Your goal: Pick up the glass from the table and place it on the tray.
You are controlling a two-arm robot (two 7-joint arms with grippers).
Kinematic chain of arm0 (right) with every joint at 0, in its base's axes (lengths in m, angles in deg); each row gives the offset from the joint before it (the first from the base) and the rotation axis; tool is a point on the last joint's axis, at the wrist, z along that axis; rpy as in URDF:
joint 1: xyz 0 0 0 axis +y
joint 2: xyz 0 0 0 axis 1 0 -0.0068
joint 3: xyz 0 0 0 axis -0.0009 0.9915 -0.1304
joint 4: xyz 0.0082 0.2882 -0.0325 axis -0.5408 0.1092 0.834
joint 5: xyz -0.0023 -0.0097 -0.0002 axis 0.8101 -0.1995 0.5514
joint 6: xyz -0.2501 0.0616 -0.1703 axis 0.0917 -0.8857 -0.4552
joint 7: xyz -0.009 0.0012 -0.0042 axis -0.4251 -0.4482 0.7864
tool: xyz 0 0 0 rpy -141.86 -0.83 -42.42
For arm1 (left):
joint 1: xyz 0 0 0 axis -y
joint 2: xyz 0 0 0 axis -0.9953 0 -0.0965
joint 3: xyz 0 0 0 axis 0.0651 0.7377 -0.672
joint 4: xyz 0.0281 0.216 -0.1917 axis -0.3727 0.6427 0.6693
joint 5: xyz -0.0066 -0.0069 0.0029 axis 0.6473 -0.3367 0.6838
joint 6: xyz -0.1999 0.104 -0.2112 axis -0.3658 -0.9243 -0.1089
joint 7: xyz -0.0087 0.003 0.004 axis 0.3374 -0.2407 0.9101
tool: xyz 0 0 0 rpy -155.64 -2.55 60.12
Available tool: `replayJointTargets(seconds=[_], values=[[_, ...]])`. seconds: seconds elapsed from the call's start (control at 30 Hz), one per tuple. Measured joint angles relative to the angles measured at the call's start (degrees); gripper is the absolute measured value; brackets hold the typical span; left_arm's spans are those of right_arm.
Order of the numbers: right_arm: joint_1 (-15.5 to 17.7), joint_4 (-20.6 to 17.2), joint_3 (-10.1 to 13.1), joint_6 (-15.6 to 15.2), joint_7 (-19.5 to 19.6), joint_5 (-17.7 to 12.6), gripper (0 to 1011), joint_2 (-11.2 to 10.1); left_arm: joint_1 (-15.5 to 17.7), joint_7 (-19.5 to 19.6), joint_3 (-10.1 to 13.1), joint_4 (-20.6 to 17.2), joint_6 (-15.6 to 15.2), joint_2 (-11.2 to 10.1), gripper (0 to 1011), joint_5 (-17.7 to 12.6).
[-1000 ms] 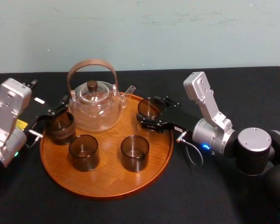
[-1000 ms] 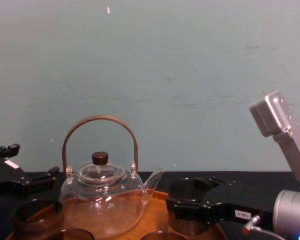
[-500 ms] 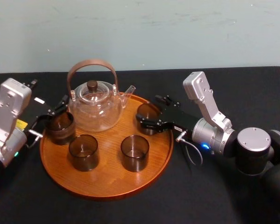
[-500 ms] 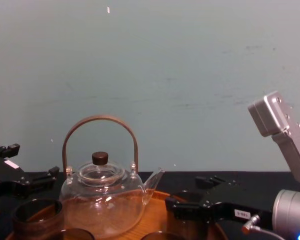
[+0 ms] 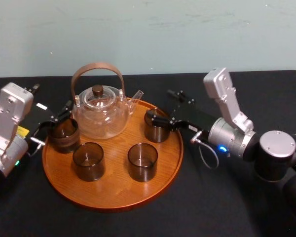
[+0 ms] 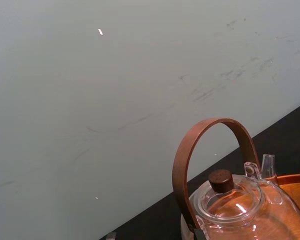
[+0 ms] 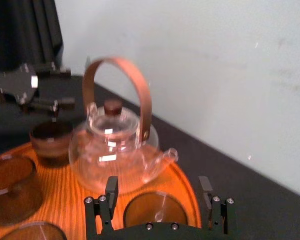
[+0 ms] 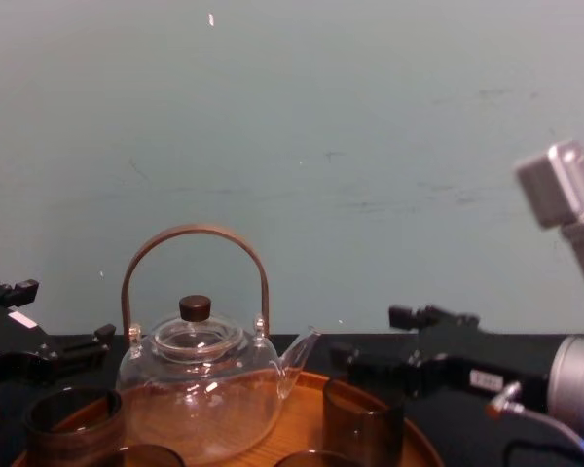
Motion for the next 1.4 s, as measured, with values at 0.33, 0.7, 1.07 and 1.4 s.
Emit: replayJointTargets(seconds=[0.33,0.7,1.07,1.4], values=[[3.38,-8.28,3.94,1.19,0.12,-3.82,1002,-3.42,0.00,0.00,0.00,0.00,0.00,0.00,1001,0.00],[8.36,-11.58,10.59,1.42,4.39,-6.48,1002,-7.50,0.00,0.00,0.00,0.00,0.00,0.00,1001,0.00],[11.03,-10.09,13.19,2.01,8.29,-2.90,1002,-8.70,0.00,0.00,0.00,0.00,0.00,0.00,1002,0.00],[10.80,-7.78,12.67,1.81,10.04,0.72,1002,-8.14,0.00,0.00,0.00,0.00,0.00,0.00,1001,0.00]])
